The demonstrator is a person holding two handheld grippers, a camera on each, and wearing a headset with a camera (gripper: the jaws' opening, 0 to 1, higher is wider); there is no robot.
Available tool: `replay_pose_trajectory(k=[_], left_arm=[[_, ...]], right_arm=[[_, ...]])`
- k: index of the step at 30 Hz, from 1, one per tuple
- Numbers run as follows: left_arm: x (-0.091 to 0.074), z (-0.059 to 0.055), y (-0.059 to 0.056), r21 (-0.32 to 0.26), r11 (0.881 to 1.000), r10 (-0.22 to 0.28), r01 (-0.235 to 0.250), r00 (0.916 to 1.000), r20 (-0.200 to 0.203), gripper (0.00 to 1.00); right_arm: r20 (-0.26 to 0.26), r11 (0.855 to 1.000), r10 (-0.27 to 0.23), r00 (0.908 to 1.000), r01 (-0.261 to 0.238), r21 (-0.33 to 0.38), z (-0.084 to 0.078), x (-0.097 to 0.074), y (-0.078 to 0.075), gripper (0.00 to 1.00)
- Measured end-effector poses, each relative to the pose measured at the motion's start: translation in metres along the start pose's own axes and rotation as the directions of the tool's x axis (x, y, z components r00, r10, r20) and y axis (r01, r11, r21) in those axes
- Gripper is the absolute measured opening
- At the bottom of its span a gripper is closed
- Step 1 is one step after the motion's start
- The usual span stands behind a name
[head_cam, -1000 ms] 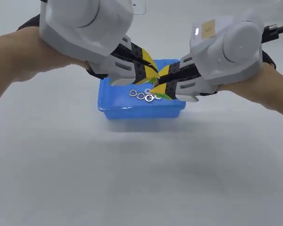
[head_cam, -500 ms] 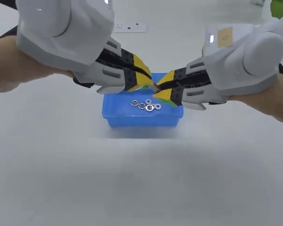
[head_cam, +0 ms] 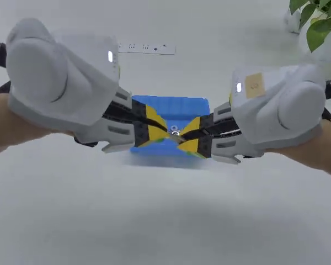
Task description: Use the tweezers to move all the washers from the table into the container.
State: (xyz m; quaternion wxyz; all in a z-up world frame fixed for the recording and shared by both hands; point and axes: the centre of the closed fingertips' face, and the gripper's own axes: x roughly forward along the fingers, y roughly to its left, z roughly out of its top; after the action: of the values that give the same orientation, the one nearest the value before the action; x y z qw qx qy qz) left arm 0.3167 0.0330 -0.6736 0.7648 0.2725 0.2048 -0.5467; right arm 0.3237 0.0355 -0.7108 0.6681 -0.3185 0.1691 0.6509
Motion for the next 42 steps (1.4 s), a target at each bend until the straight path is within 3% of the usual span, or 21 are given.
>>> replay_pose_trajectory(k=[7, 13, 18, 21, 23, 26, 29, 35, 40, 42], left_arm=[[0.006, -0.021, -0.018, -0.038, 0.999, -0.026, 0.025, 0.9995, -0.018, 0.06], [0.018, -0.037, -0.019, -0.073, 0.996, -0.045, 0.043, 0.9985, -0.030, 0.06], [0.032, -0.059, -0.016, -0.067, 0.996, -0.064, 0.059, 0.9945, -0.083, 0.05], [0.040, -0.081, -0.021, -0.069, 0.993, -0.101, 0.091, 0.9814, -0.163, 0.05], [0.046, -0.084, -0.022, -0.051, 0.993, -0.113, 0.106, 0.9808, -0.159, 0.05], [0.053, -0.088, -0.023, -0.086, 0.990, -0.126, 0.114, 0.9813, -0.146, 0.05], [0.060, -0.100, -0.019, -0.105, 0.988, -0.126, 0.110, 0.9779, -0.167, 0.05], [0.066, -0.108, -0.018, -0.136, 0.985, -0.132, 0.109, 0.9764, -0.171, 0.05], [0.066, -0.109, -0.022, -0.155, 0.980, -0.151, 0.122, 0.9706, -0.188, 0.05], [0.066, -0.105, -0.023, -0.168, 0.978, -0.150, 0.120, 0.9733, -0.174, 0.05]], right_arm=[[-0.057, 0.998, 0.058, 0.9967, -0.058, 0.000, -0.013, 0.011, 0.018, 0.08], [-0.100, 0.997, 0.077, 0.9920, -0.075, 0.017, -0.029, 0.025, 0.022, 0.08], [-0.174, 0.997, 0.078, 0.9817, -0.074, 0.029, -0.046, 0.042, 0.023, 0.08], [-0.208, 0.996, 0.083, 0.9747, -0.075, 0.047, -0.057, 0.051, 0.025, 0.08], [-0.221, 0.995, 0.091, 0.9711, -0.080, 0.057, -0.063, 0.055, 0.026, 0.08], [-0.230, 0.993, 0.099, 0.9681, -0.082, 0.082, -0.069, 0.058, 0.024, 0.08], [-0.244, 0.993, 0.108, 0.9638, -0.093, 0.073, -0.076, 0.061, 0.022, 0.08], [-0.255, 0.992, 0.125, 0.9589, -0.112, 0.065, -0.083, 0.065, 0.019, 0.09], [-0.246, 0.992, 0.123, 0.9614, -0.110, 0.064, -0.084, 0.066, 0.020, 0.10], [-0.241, 0.992, 0.121, 0.9629, -0.107, 0.071, -0.084, 0.067, 0.019, 0.11]])
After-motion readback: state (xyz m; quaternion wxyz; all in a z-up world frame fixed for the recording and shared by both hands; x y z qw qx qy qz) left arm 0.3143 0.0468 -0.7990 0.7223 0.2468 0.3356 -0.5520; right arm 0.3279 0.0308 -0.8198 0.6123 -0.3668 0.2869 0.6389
